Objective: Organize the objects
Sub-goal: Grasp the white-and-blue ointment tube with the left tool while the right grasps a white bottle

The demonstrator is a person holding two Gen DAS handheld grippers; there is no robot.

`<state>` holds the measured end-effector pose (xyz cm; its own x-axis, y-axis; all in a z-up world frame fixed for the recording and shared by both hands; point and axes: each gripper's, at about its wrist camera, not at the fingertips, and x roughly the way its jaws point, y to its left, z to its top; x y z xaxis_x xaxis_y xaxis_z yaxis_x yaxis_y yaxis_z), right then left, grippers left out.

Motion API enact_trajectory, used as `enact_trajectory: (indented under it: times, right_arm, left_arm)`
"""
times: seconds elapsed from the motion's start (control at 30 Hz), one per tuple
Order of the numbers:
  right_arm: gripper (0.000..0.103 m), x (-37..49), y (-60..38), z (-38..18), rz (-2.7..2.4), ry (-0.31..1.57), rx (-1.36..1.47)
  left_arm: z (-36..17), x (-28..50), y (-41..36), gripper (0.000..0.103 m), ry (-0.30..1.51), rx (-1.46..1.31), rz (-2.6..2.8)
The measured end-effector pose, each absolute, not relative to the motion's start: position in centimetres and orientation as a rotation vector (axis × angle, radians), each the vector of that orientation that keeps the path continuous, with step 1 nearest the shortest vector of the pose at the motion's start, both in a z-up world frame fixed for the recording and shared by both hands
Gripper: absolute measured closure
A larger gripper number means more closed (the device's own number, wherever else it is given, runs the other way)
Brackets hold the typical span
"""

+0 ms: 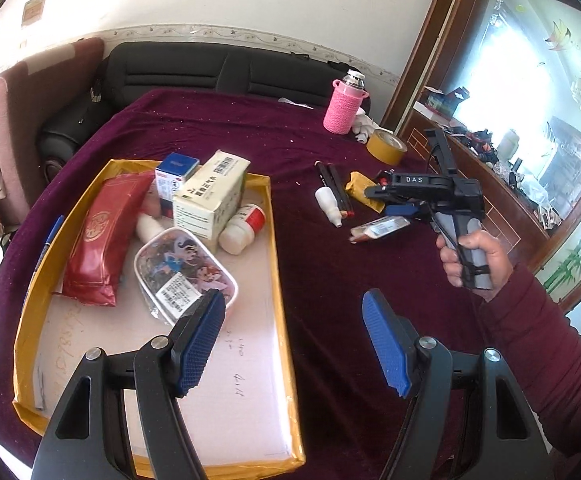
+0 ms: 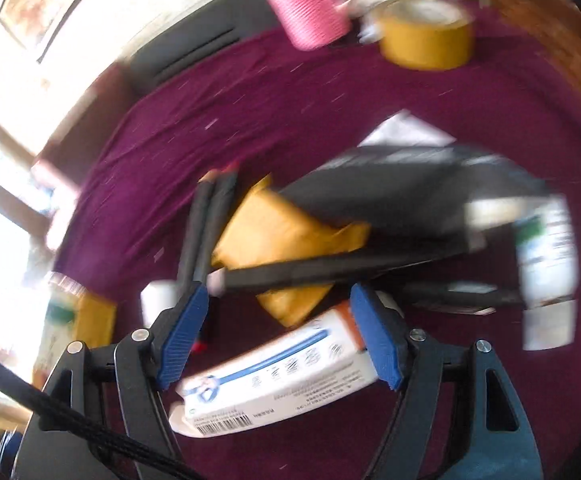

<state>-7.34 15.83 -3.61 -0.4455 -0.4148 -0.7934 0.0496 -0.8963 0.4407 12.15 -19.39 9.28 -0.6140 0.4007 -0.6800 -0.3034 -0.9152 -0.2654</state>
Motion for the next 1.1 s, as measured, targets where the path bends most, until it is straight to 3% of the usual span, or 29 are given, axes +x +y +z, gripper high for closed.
enact_trajectory:
  times: [0.2, 0.33, 0.63, 0.77, 0.8, 0.9, 1.1]
  right_arm:
    - [0.027, -0.7, 12.5, -4.7, -1.910, -0.421, 1.521]
    - [0.027, 3.0, 14.8, -3.3, -2.034, -0.406, 1.450]
    - [0.027, 5.2, 26.1, -2.0, -2.369, -0.782, 1.316]
    - [0.027, 5.8, 29.7, -1.7, -2.489, -0.856, 1.342]
    - [0.027, 5.8, 30.5, -1.7, -2.527, -0.861, 1.353]
    - [0.027, 4.8, 31.8, -1.7, -2.588, -0.848, 1.377]
    - [0.028, 1.5, 31.5, -0.8, -2.808, -0.545, 1.449]
  left_arm:
    - [8.9, 11.2, -17.1, 0.038, -0.148, -1.126, 2.453]
    - [8.0, 10.5, -12.9, 0.038, -0.009, -1.151, 2.379]
    - [3.8, 9.3, -0.8, 0.038, 0.438, -1.171, 2.240]
    - [1.6, 8.7, 3.2, 0.039, 0.656, -1.115, 2.241]
    - [1.0, 8.6, 3.8, 0.053, 0.665, -1.134, 2.213]
    - [1.1, 8.7, 4.2, 0.077, 0.608, -1.158, 2.200]
    - [2.9, 9.0, 1.8, 0.078, 0.364, -1.191, 2.215]
